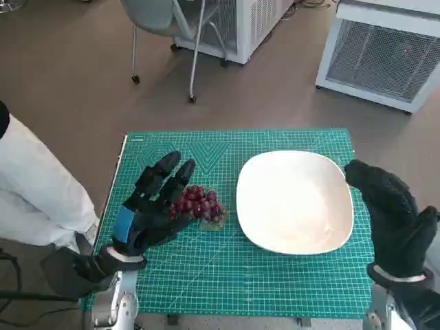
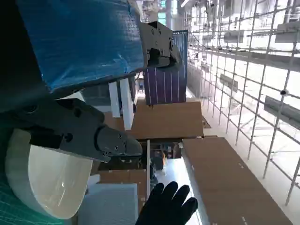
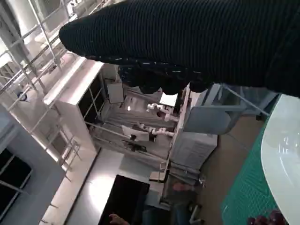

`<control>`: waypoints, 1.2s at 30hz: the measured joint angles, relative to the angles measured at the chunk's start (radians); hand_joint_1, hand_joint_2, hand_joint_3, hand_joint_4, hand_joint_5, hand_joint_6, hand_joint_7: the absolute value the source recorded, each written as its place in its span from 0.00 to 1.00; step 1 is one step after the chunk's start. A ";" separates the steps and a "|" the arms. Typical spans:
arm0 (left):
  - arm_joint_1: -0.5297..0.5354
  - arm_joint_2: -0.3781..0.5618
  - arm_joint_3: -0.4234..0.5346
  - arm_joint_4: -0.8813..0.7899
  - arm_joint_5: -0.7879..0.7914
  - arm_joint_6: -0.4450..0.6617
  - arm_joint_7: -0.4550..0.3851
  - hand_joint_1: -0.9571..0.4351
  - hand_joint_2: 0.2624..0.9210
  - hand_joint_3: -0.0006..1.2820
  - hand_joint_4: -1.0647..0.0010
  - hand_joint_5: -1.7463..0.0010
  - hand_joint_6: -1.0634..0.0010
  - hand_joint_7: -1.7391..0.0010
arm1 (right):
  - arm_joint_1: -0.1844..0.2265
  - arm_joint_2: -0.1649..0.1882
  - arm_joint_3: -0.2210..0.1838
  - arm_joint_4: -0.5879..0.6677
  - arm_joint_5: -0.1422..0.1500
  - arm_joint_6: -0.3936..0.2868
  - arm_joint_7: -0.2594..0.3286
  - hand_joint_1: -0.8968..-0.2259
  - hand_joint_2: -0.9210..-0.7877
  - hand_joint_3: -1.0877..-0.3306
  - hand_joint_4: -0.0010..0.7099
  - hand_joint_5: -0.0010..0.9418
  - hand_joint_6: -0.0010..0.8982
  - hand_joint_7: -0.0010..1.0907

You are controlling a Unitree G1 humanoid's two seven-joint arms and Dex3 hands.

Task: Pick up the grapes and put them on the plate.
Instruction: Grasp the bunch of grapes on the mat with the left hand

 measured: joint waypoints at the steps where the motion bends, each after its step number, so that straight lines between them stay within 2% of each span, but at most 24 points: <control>1: 0.000 0.000 0.000 0.000 0.000 0.000 0.000 0.56 1.00 0.10 0.72 0.99 0.80 0.76 | 0.000 0.000 0.000 0.000 0.000 0.000 0.000 0.62 0.00 0.73 0.74 0.00 0.21 0.52; 36: 0.000 0.001 0.001 0.012 0.000 0.000 -0.006 0.56 1.00 0.10 0.72 1.00 0.79 0.77 | -0.010 0.000 0.000 0.011 0.003 -0.002 0.002 0.61 0.00 0.74 0.74 0.00 0.21 0.52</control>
